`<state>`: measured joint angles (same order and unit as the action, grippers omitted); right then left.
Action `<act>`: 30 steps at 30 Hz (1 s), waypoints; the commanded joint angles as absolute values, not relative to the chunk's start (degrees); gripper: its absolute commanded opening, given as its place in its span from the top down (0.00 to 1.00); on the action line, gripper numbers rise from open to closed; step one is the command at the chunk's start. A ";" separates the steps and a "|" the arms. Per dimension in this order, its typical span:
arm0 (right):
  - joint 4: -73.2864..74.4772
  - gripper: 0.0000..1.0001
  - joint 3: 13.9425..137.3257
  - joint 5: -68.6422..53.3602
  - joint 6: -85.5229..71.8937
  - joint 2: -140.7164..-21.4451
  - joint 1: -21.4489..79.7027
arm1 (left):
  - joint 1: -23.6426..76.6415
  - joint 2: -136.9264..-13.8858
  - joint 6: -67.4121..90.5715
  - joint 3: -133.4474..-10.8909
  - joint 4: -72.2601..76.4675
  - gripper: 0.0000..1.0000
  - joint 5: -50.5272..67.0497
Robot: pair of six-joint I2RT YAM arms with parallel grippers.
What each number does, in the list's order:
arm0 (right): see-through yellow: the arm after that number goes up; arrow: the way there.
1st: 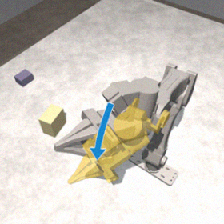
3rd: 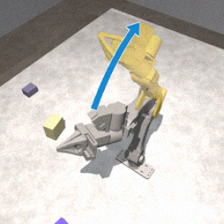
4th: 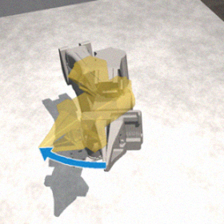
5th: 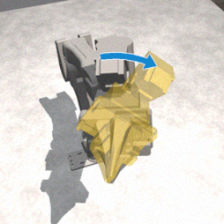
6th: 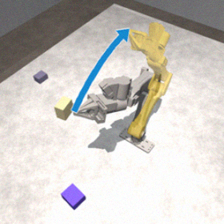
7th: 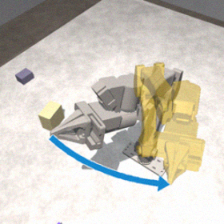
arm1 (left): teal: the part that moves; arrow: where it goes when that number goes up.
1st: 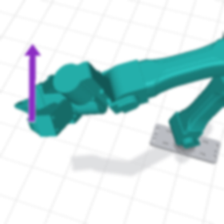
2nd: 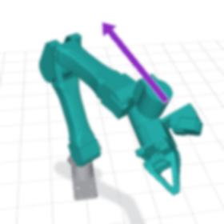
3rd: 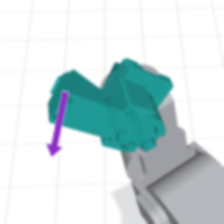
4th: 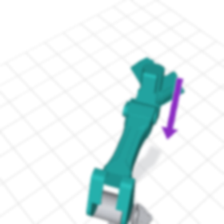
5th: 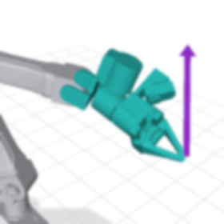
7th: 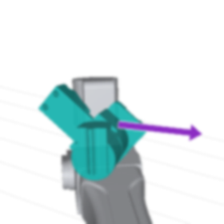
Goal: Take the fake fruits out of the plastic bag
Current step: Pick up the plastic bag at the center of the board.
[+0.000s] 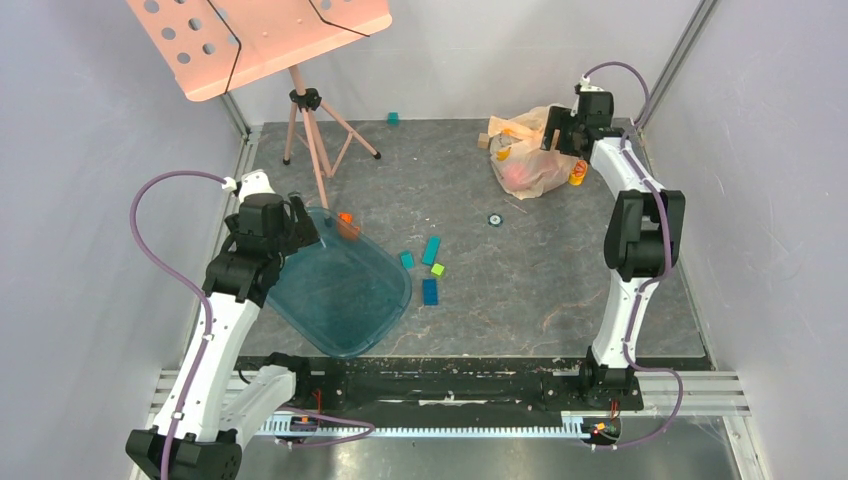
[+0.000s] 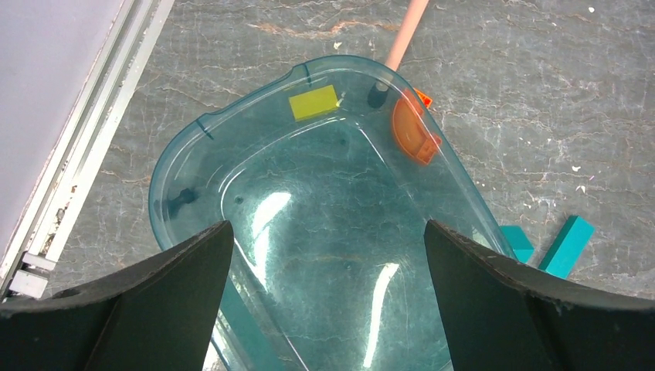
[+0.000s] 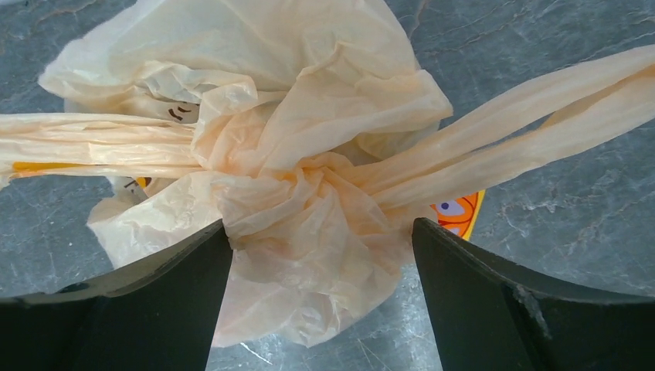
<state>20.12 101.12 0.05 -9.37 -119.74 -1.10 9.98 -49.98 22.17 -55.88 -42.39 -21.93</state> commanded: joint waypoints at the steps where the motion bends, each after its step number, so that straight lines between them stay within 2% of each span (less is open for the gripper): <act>1: 18.35 0.16 104.33 -1.18 -10.35 -122.22 -0.27 | 9.67 -49.11 20.04 -57.15 -42.10 0.00 -21.53; 9: 11.98 0.55 99.37 -2.01 -9.66 -118.60 1.60 | 9.67 -46.67 20.13 -55.92 -42.01 0.00 -22.63; 11: 10.63 0.71 98.13 -2.13 -8.05 -116.62 2.49 | 9.67 -46.49 20.13 -55.64 -42.09 0.00 -22.85; 13: 10.47 0.95 98.41 -2.17 -6.61 -114.97 3.74 | 9.67 -46.58 19.97 -55.63 -42.10 0.00 -22.56; 14: 10.68 1.00 98.73 -2.32 -6.00 -114.22 4.37 | 9.65 -46.73 19.89 -55.63 -42.06 0.00 -22.22; 24: 13.12 1.00 97.39 6.09 -2.37 -103.15 9.14 | 9.67 -47.52 19.69 -56.16 -42.70 0.00 -21.40; 30: 16.60 1.00 96.48 5.09 0.60 -98.67 9.14 | 9.67 -47.11 19.73 -56.05 -42.71 0.00 -20.79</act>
<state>16.03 96.66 3.75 -2.59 -102.98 9.67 9.98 -47.68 21.74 -55.86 -43.20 -21.89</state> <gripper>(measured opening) 0.009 0.994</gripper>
